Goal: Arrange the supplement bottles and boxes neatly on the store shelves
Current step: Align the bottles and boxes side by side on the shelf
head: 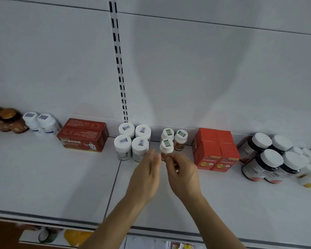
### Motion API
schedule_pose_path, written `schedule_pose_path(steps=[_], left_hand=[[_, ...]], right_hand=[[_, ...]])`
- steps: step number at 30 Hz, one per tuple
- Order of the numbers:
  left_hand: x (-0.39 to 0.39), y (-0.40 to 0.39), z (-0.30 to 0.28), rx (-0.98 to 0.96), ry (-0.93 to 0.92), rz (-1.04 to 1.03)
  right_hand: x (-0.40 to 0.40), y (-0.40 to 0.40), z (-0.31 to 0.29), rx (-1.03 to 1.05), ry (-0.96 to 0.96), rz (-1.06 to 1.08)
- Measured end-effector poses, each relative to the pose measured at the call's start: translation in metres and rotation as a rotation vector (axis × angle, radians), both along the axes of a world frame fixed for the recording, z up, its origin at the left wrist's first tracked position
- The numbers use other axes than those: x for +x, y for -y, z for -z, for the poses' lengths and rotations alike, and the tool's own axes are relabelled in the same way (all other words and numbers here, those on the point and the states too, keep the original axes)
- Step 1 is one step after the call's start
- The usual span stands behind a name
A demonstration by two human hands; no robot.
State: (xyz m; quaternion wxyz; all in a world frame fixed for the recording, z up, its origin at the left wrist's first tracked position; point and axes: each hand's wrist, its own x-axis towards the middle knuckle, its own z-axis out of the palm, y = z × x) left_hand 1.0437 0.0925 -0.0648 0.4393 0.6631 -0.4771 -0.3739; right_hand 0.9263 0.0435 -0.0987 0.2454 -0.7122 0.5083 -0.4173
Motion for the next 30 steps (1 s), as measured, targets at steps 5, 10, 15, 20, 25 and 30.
schedule_pose_path(steps=[5, 10, 15, 20, 25, 30], left_hand=[[0.033, -0.010, -0.016, -0.359, 0.136, -0.289], [0.081, 0.011, -0.016, -0.332, -0.007, -0.312], [0.121, 0.038, 0.014, -0.054, -0.291, -0.190], [0.130, 0.053, 0.026, 0.064, -0.422, -0.053], [0.133, 0.056, 0.034, 0.038, -0.380, -0.032], [0.133, 0.059, 0.037, 0.010, -0.321, -0.032]], right_hand=[[0.031, -0.012, -0.026, 0.117, 0.112, -0.118], [0.063, -0.015, -0.034, 0.449, 0.289, -0.240], [0.096, 0.005, -0.020, 0.567, 0.420, -0.087], [0.116, 0.020, -0.011, 0.621, 0.552, 0.021], [0.120, 0.026, -0.007, 0.612, 0.585, 0.084], [0.124, 0.026, -0.011, 0.609, 0.564, 0.103]])
